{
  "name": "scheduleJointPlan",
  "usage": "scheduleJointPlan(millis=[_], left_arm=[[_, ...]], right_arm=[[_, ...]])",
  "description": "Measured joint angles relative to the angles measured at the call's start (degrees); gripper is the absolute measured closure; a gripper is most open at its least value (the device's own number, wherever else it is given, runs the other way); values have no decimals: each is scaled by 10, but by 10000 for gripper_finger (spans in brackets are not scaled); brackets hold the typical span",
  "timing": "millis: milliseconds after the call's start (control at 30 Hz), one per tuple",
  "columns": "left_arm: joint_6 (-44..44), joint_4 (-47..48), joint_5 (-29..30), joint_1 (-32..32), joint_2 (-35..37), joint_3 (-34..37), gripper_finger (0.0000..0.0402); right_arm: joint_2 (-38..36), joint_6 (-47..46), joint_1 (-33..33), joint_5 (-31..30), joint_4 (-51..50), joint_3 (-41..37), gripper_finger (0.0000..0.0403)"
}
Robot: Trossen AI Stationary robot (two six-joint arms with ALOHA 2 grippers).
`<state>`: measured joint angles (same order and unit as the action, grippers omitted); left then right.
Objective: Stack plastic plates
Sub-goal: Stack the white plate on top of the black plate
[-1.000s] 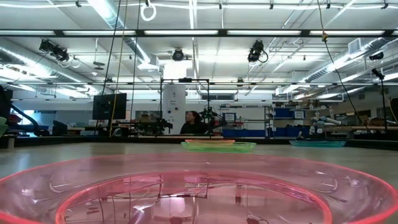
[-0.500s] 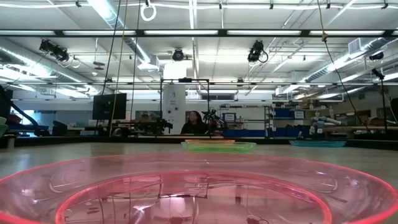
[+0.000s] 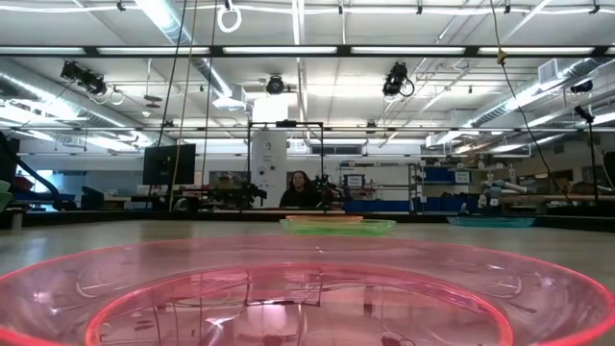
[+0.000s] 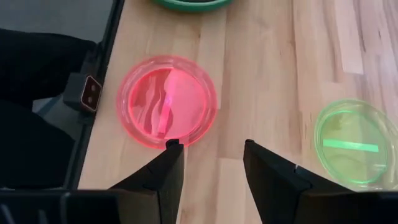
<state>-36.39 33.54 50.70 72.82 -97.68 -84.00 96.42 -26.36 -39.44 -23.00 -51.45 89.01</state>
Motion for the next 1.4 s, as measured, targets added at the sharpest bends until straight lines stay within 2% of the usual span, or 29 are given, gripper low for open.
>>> scheduleJointPlan(millis=[100, 233, 400, 567, 700, 800, 1000, 1200, 1300, 1400], left_arm=[[-82, 71, -21, -3, 7, -32, 347], [-198, 186, -93, -20, 4, -126, 347], [-236, 229, -191, -48, -26, -209, 347], [-292, 296, -291, -69, -48, -254, 347], [-335, 372, -321, -71, -49, -270, 348], [-354, 434, -326, -62, -49, -282, 348], [-374, 556, -307, -61, -48, -286, 348], [-300, 561, -237, -70, -48, -281, 348], [-269, 560, -221, -71, -48, -281, 348], [-246, 560, -213, -64, -48, -281, 348]], right_arm=[[0, 18, 0, -1, 10, 0, 228], [0, 20, -5, -20, 77, 0, 232], [0, 39, -37, -62, 184, 0, 243], [0, 42, -73, -99, 259, 0, 247], [0, 39, -87, -132, 279, 0, 247], [0, 40, -85, -152, 282, 0, 247], [0, 42, -54, -151, 284, 0, 247], [0, 125, -14, -171, 274, 0, 247], [0, 170, 13, -193, 274, 0, 247], [0, 173, 45, -194, 274, 0, 247]])
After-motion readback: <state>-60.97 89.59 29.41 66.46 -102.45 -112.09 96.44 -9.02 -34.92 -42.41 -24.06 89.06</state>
